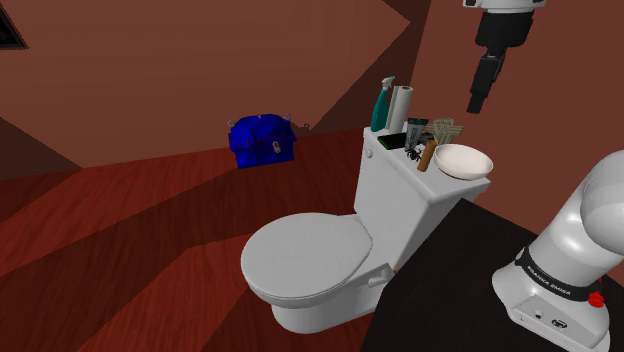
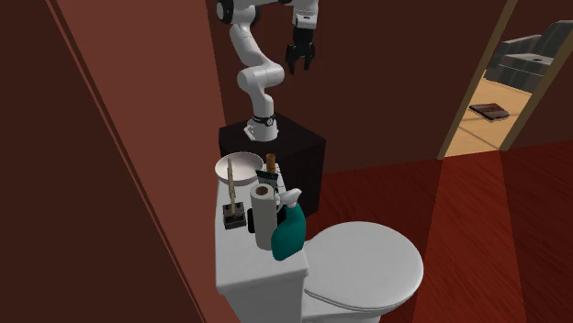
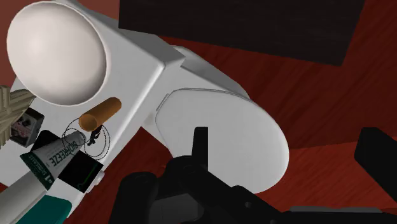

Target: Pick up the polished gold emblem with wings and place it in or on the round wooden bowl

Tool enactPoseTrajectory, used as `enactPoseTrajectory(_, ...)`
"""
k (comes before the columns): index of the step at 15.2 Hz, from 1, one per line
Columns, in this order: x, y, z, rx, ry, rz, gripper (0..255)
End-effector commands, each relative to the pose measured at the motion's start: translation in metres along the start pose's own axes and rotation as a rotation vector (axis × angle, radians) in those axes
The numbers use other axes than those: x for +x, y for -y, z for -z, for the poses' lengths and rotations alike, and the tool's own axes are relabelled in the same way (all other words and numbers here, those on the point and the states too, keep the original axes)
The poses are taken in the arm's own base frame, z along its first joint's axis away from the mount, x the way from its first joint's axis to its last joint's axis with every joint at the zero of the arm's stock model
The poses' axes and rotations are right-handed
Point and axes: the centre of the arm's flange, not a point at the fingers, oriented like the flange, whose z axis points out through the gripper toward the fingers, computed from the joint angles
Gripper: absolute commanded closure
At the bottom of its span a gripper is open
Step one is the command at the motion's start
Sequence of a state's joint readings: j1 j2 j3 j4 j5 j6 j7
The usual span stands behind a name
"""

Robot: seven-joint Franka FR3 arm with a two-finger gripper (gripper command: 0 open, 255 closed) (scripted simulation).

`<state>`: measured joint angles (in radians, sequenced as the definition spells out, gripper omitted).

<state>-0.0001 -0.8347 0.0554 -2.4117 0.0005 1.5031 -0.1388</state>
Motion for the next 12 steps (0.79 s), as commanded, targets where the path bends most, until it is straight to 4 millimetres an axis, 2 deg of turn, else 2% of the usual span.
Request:
enactPoseTrajectory(1,0.000,0.000,0.000,0.000,0.000,0.000,0)
enactPoseTrajectory(12,0.061,-0.130,-0.053,0.049,0.025,-0.178,0)
